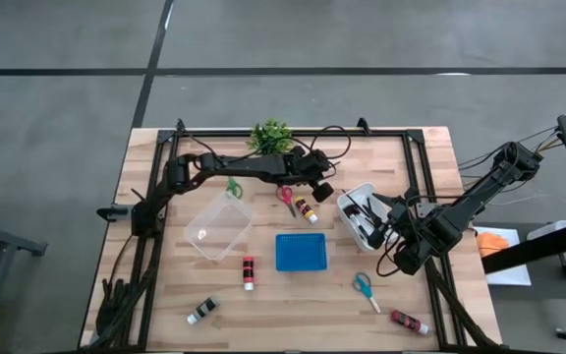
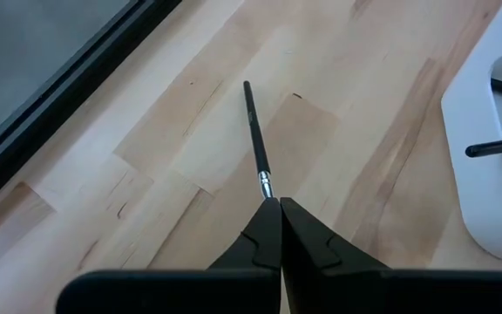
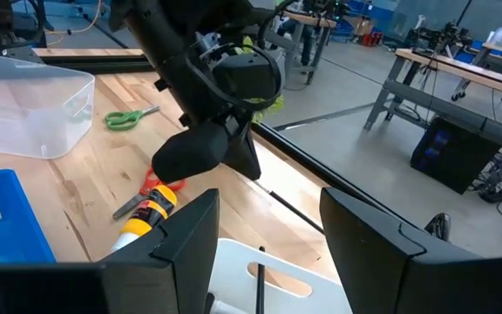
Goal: Pick & Place Paint Supplies
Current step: Put the eyeshadow brush in the white bin
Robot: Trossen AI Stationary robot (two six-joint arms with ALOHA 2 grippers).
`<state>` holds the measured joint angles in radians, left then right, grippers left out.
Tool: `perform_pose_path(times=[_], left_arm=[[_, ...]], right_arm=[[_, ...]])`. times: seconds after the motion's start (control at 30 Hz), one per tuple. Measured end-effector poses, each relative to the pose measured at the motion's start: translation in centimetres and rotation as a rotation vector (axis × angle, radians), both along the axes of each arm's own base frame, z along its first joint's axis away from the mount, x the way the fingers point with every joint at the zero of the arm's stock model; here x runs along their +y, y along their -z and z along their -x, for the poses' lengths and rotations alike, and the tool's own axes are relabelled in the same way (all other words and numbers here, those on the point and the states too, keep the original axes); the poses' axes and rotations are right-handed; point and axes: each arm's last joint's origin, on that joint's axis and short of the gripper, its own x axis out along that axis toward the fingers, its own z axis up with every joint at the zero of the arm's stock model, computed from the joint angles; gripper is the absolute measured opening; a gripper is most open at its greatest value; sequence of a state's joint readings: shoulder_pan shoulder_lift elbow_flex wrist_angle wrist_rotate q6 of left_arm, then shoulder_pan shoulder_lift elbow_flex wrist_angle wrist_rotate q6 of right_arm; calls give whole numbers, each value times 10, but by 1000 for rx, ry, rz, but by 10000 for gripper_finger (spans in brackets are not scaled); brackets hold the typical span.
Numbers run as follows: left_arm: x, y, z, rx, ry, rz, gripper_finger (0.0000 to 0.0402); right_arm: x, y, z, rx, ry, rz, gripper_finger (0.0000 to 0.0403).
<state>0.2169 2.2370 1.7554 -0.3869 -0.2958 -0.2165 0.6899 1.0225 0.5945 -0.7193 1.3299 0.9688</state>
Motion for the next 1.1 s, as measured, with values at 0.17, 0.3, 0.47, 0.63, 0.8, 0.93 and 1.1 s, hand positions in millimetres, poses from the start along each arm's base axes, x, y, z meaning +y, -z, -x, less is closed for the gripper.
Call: perform_pose_path(times=[0.17, 0.3, 0.47, 0.63, 0.8, 0.93, 1.1], left_arm=[[0, -12, 2, -24, -6, -14, 0], [0, -24, 4, -49, -10, -37, 0], [-8, -39, 4, -84, 24, -62, 0], [-22, -50, 1, -124, 72, -83, 0], [-40, -59, -2, -162, 137, -94, 0], [-56, -66, -3, -190, 178, -94, 0], [-79, -67, -6, -197, 242, -98, 0]], right_arm=[[0, 1, 0, 1, 0, 1, 199], [0, 1, 0, 1, 0, 0, 199], [0, 0, 0, -2, 2, 5, 199], [0, 0, 0, -4, 4, 8, 199], [1, 0, 1, -11, 0, 16, 199], [3, 0, 3, -23, -12, 29, 199], [6, -1, 5, -41, -23, 46, 199]])
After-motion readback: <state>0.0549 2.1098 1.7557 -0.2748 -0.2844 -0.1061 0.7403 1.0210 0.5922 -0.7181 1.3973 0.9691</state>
